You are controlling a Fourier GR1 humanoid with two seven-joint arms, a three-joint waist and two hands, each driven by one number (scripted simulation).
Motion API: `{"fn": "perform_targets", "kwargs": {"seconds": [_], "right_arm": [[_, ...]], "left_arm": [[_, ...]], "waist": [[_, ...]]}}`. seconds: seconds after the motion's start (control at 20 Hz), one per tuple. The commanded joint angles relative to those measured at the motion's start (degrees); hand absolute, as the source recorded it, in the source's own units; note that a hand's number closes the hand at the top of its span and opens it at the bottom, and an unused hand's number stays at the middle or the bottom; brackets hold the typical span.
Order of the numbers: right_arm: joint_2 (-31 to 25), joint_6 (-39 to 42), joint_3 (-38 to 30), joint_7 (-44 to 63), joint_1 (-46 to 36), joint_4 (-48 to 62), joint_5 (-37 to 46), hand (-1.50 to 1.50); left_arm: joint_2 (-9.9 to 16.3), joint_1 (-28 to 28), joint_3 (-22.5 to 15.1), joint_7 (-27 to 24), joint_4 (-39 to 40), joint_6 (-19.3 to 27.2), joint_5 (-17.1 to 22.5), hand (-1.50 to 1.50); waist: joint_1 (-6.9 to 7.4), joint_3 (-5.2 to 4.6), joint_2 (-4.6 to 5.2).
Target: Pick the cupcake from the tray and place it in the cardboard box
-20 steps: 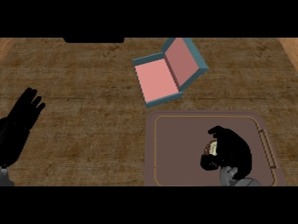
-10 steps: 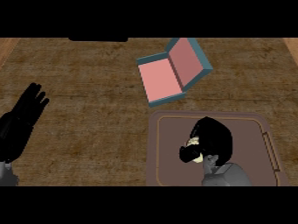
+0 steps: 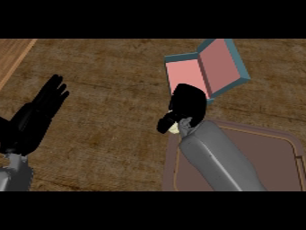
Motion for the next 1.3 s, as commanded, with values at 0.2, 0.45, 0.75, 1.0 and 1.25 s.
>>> {"fn": "perform_targets", "kwargs": {"seconds": [0.2, 0.45, 0.75, 1.0, 1.25], "right_arm": [[0.4, -4.8, 2.2, 7.7, -20.1, 13.8, -2.0, 1.50], [0.4, -9.7, 4.3, 8.3, -29.8, 18.7, -2.0, 1.50], [0.4, -11.8, 4.5, 14.7, -42.5, 22.8, 2.2, 1.50], [0.3, -13.9, 3.4, 18.9, -47.7, 28.4, 4.1, 1.50], [0.3, -15.3, 1.7, 20.7, -51.4, 33.6, 5.6, 1.50]], "left_arm": [[-1.2, -3.5, -2.5, 1.2, 1.6, 0.2, -1.5, 0.00], [-1.5, -4.7, -1.7, 1.7, 2.5, 0.8, -1.0, 0.00], [0.1, -3.7, 0.4, 0.5, 5.0, -0.2, -0.7, 0.00], [-1.0, -3.2, -0.4, 1.1, 4.4, 1.5, -1.7, 0.00], [-0.1, -1.9, 1.0, 0.5, 3.8, 1.3, -1.4, 0.00]], "waist": [[1.73, -0.14, -0.06], [1.36, -0.20, -0.44], [-0.35, -0.42, -1.16], [-1.51, -0.34, -1.28], [-3.50, -0.24, -1.61]]}}
